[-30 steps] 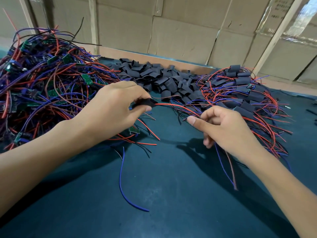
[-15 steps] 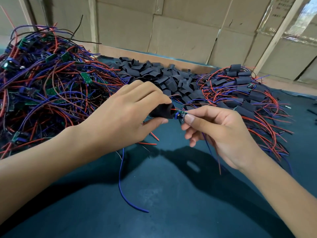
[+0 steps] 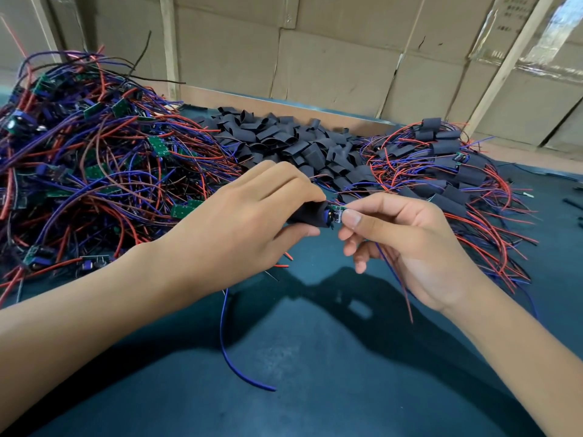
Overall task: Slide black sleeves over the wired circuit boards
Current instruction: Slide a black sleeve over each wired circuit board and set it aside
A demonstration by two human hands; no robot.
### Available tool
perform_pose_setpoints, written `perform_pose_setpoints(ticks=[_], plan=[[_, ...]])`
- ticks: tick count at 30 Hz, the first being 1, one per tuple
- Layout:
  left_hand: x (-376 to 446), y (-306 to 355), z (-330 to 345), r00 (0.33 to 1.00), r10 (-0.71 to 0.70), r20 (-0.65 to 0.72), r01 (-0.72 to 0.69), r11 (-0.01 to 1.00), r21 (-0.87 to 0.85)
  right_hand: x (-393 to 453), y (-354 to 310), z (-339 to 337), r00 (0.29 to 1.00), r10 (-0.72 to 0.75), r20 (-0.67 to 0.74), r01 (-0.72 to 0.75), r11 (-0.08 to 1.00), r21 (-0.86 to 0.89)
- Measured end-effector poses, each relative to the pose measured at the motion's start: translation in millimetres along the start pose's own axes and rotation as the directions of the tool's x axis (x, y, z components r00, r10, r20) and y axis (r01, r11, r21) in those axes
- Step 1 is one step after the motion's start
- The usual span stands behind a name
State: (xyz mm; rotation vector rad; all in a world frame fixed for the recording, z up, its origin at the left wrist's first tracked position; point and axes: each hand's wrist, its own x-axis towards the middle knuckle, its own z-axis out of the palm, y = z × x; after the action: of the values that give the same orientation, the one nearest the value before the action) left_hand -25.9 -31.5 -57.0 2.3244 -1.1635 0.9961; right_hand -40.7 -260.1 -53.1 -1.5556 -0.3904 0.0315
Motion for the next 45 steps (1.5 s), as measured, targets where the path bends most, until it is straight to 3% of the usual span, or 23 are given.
perform_pose_setpoints(ticks=[15,20,23,26,28,30,33,36,38,42,45], plan=[[1,4,3,0.999,0.039,0.014,-0.038,0.998,-0.040,0,1,-3,1.000,0.016,0.012,-0.015,0.997,-0.081],[2,3,3,0.997,0.081,0.014,-0.081,0.996,-0.032,-4,-5,2,0.972,-0.233,0.015,0.216,0.874,-0.436],[6,-4,0,0.998,0.061,0.002,-0.061,0.998,0.017,-4,-8,0,0.929,-0.363,-0.069,0.296,0.843,-0.450],[6,-25,-7,0.995,-0.081,0.050,0.078,0.995,0.065,-1,-17,-18,0.871,-0.462,-0.171,0.329,0.804,-0.496],[2,-46,-10,0.961,-0.190,0.200,0.160,0.974,0.158,2,-21,-37,0.842,-0.483,-0.241,0.285,0.777,-0.561],[-4,-60,-11,0.859,-0.304,0.412,0.207,0.942,0.264,5,-21,-59,0.820,-0.476,-0.318,0.195,0.754,-0.627],[-10,-67,-7,0.731,-0.391,0.560,0.214,0.910,0.355,12,-15,-92,0.829,-0.394,-0.396,-0.076,0.623,-0.778],[-8,-69,-4,0.739,-0.376,0.559,0.199,0.914,0.352,12,-9,-118,0.806,-0.273,-0.526,-0.364,0.474,-0.802],[-8,-69,-3,0.760,-0.354,0.546,0.189,0.923,0.335,10,-8,-127,0.782,-0.237,-0.577,-0.439,0.447,-0.779],[-9,-68,-5,0.814,-0.291,0.503,0.207,0.954,0.216,7,-9,-131,0.781,-0.242,-0.575,-0.453,0.414,-0.789],[-6,-65,-22,0.814,-0.142,0.563,0.154,0.988,0.027,8,-10,-127,0.844,-0.201,-0.498,-0.385,0.421,-0.822]])
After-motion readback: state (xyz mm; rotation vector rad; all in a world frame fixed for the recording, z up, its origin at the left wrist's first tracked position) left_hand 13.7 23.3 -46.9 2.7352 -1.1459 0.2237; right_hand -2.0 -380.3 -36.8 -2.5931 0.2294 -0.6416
